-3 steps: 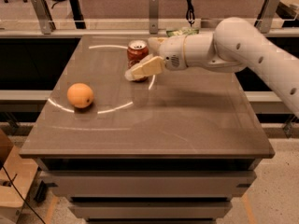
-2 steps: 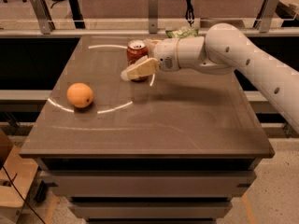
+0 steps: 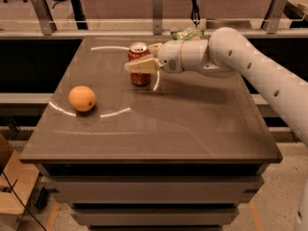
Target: Knock coke can over
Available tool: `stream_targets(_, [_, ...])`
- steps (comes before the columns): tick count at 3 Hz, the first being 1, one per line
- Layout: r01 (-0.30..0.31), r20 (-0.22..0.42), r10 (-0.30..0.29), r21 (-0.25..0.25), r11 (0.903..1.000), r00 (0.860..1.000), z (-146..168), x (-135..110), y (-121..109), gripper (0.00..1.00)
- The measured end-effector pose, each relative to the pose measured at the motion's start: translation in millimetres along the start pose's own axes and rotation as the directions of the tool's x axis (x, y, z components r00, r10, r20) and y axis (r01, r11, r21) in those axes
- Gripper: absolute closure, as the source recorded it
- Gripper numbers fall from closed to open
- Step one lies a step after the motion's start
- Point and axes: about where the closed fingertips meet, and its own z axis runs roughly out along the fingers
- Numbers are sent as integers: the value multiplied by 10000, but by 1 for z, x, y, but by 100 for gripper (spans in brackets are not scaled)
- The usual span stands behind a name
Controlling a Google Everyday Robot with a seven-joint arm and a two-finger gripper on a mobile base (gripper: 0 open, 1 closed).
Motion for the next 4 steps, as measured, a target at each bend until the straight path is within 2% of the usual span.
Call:
stream_targets(1, [408,-245,-404,133,9991,9989,-9,-8,-3,64])
stream_targets(2, [1234,-1397,-1191,219,9921,9830,-20,-21,1,88])
stream_targets(3, [2493,-3449,-2297,129,9683,9101,-40,-27,1,100])
stream_targets(4, [3409,-5381,-3230,-695,9375,7786,-49,-17,8,83])
